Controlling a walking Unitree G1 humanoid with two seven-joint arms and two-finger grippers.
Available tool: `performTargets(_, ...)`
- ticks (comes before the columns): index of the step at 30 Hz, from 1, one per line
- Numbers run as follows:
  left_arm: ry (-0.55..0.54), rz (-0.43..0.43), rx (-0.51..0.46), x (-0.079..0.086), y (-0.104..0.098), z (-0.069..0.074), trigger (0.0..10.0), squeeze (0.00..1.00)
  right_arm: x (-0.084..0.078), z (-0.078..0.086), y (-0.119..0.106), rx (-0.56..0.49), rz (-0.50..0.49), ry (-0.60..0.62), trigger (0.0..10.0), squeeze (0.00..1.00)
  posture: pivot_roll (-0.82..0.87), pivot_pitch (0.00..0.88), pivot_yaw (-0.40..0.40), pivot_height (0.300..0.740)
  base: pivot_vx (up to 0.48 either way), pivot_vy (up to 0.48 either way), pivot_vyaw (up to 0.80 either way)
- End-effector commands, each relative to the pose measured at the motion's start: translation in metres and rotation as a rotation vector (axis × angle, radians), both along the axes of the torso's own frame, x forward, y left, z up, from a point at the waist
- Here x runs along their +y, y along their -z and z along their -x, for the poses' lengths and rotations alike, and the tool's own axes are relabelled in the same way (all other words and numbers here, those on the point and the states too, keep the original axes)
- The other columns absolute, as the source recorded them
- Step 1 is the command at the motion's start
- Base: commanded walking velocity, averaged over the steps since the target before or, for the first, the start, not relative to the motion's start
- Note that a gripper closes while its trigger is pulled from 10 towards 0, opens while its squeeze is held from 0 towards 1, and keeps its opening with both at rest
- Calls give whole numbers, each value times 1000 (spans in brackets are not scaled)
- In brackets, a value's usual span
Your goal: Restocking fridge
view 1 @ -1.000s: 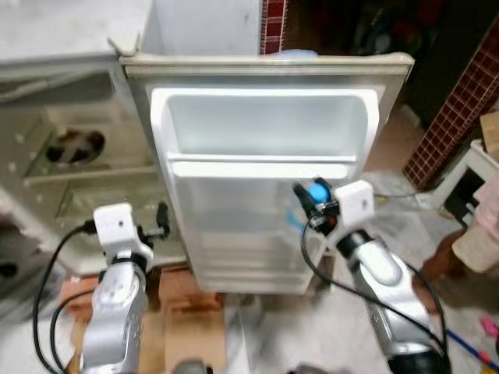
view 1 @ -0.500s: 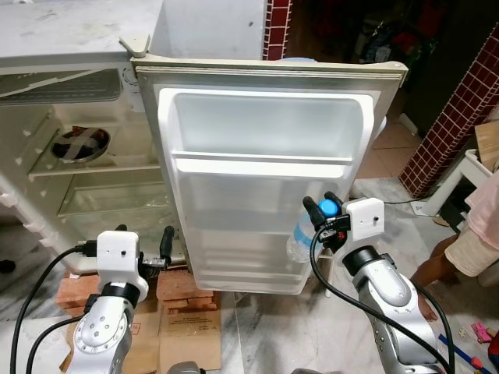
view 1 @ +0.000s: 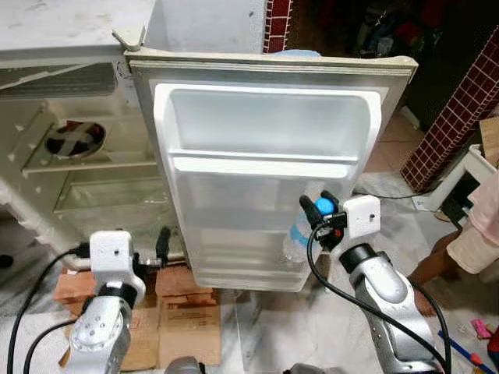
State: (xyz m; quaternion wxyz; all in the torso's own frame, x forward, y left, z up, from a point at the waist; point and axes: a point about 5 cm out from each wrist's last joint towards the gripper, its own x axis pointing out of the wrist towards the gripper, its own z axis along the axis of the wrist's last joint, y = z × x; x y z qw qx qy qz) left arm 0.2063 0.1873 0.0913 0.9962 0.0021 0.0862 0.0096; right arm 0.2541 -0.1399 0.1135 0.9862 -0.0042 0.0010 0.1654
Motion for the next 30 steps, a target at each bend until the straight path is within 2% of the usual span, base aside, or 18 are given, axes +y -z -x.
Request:
performTargets(1,-8,-23,-20,1,-3,-4,10000,0,3,-4,-11,-44,-10,-13,10000,0,37,0,-17,657,0,0,0)
performTargets(8,-40,-30,-13,4,-5,-10,10000,0,5,-11,-15,-67,-5,-41,10000,0,37,0,-16,607,0,0,0)
performTargets(15,-104,-44,16,10,-2,-10,10000,0,4,-13,-16,-67,3,-36,10000,0,38,0,-16,607,0,0,0)
performTargets(19,-109,-21,15,11,-2,-13,10000,0,6,-14,-16,-68,5,-39,10000,0,39,0,-15,607,0,0,0)
performTargets(22,-148,10,29,13,-2,-16,10000,0,13,-18,-19,-75,-22,-71,10000,0,29,0,-12,607,0,0,0)
performTargets(23,-181,48,45,16,0,-16,10000,0,20,-21,-22,-90,-23,-92,10000,0,29,0,-11,607,0,0,0)
performTargets(25,-215,65,58,18,2,-16,10000,0,28,-25,-25,-111,-18,-122,10000,0,36,0,-14,607,0,0,0)
performTargets(30,-206,68,38,19,-2,-18,10000,0,37,-29,-30,-132,-24,-152,10000,0,49,0,-22,607,52,0,0)
